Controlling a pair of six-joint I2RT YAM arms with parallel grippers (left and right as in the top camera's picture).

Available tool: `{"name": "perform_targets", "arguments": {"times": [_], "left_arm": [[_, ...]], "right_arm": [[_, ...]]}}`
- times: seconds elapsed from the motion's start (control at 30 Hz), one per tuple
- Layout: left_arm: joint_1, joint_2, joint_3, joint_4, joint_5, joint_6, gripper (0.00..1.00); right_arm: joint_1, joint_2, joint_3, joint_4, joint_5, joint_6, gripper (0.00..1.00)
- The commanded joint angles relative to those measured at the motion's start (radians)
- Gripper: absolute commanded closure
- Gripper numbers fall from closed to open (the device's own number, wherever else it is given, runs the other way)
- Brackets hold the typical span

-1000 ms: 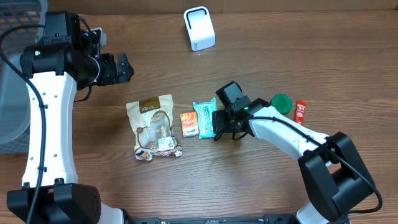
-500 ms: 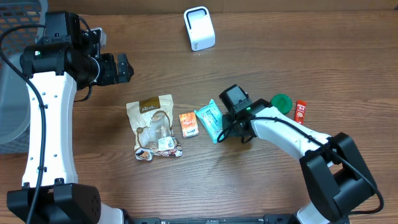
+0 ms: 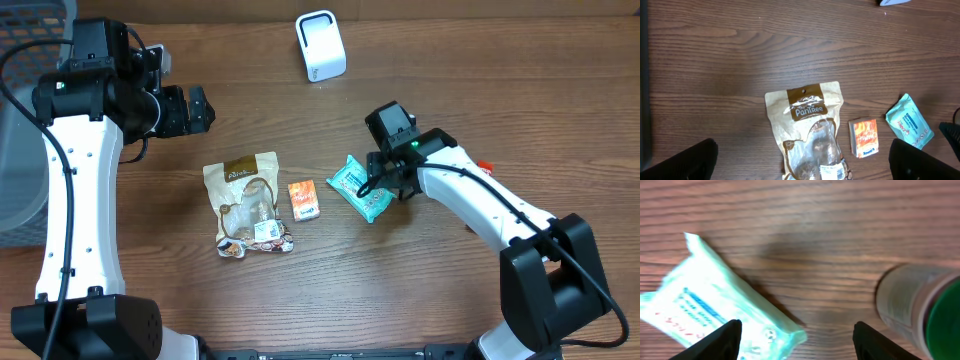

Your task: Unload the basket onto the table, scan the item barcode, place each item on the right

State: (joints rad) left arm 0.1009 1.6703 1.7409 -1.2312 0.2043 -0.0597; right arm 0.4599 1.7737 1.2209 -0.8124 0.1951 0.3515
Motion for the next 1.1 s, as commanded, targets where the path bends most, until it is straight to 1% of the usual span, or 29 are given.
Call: {"name": "perform_targets", "arguments": {"times": [0.0,0.13,0.2,0.33,0.5,0.57,0.77,0.83,0.97,1.07], "left_arm": [[0.003,0.005,-0.003,0.002,-0.002,0.001,0.00],[0.003,0.005,-0.003,0.002,-0.002,0.001,0.00],[0.003,0.005,-0.003,0.002,-0.002,0.001,0.00],[0.003,0.005,-0.003,0.002,-0.002,0.001,0.00],[0.003,0.005,-0.003,0.002,-0.002,0.001,0.00],[0.003,0.005,-0.003,0.002,-0.002,0.001,0.01],[0.003,0.005,-0.003,0.002,-0.002,0.001,0.00],[0.003,0.005,-0.003,0.002,-0.002,0.001,0.00],[0.003,0.005,-0.003,0.002,-0.002,0.001,0.00],[0.003,0.005,-0.003,0.002,-0.002,0.001,0.00]], "right_arm": [[0.003,-0.010,0.010,-0.003,-0.080,-0.021,0.26],[0.007,-0.010,-0.001,0.002,-0.249,-0.128,0.25],[0.014,-0.010,-0.013,0.014,-0.274,-0.179,0.25],[0.031,-0.006,-0.031,0.044,-0.222,-0.206,0.26],[0.065,0.007,-0.031,0.060,-0.219,-0.336,0.26],[0.083,0.010,-0.031,0.067,-0.215,-0.359,0.29],[0.156,0.017,-0.031,0.090,-0.038,-0.360,0.30],[0.177,0.021,-0.031,0.098,0.006,-0.360,0.28],[0.193,0.028,-0.031,0.113,0.084,-0.361,0.20],[0.188,0.034,-0.031,0.122,0.080,-0.360,0.20]]}}
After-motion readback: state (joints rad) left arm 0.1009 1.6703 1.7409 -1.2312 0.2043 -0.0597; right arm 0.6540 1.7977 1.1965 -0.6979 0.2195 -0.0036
